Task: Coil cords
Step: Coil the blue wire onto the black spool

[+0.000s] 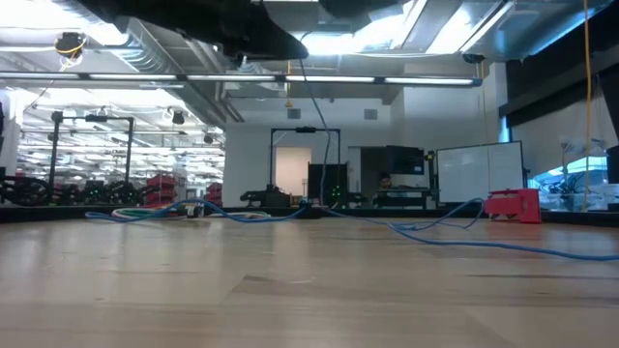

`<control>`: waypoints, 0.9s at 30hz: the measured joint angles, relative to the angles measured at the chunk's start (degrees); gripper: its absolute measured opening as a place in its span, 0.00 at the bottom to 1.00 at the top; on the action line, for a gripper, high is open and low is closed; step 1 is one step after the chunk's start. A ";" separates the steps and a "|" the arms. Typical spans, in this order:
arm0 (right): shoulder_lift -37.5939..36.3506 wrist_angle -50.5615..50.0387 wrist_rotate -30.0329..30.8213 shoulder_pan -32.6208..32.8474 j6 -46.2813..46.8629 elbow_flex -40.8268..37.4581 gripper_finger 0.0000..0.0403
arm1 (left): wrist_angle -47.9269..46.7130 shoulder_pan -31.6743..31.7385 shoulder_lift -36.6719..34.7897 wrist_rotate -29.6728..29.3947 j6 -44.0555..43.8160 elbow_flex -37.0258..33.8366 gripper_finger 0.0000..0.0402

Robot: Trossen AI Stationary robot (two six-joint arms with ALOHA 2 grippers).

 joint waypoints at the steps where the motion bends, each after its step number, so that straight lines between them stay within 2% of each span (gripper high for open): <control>1: 0.01 -1.93 0.00 -0.41 1.83 0.00 0.01 | -0.77 -0.01 -0.77 0.02 -0.54 0.00 0.01; 8: 2.52 -6.37 -2.25 -4.30 8.93 0.02 0.01 | -6.40 -0.03 -5.13 0.09 -7.64 -0.02 0.01; 16: 6.82 -5.91 -5.02 -10.94 11.52 0.07 0.01 | -6.50 -1.06 -5.49 2.79 -12.31 -0.02 0.02; 20: 8.53 -3.29 -5.62 -13.36 11.76 0.09 0.01 | -6.30 -1.04 -5.44 4.81 -13.47 0.87 0.02; 27: 9.99 4.66 -10.66 -15.85 10.69 0.04 0.01 | -1.75 -1.08 -4.07 5.39 -13.85 1.03 0.02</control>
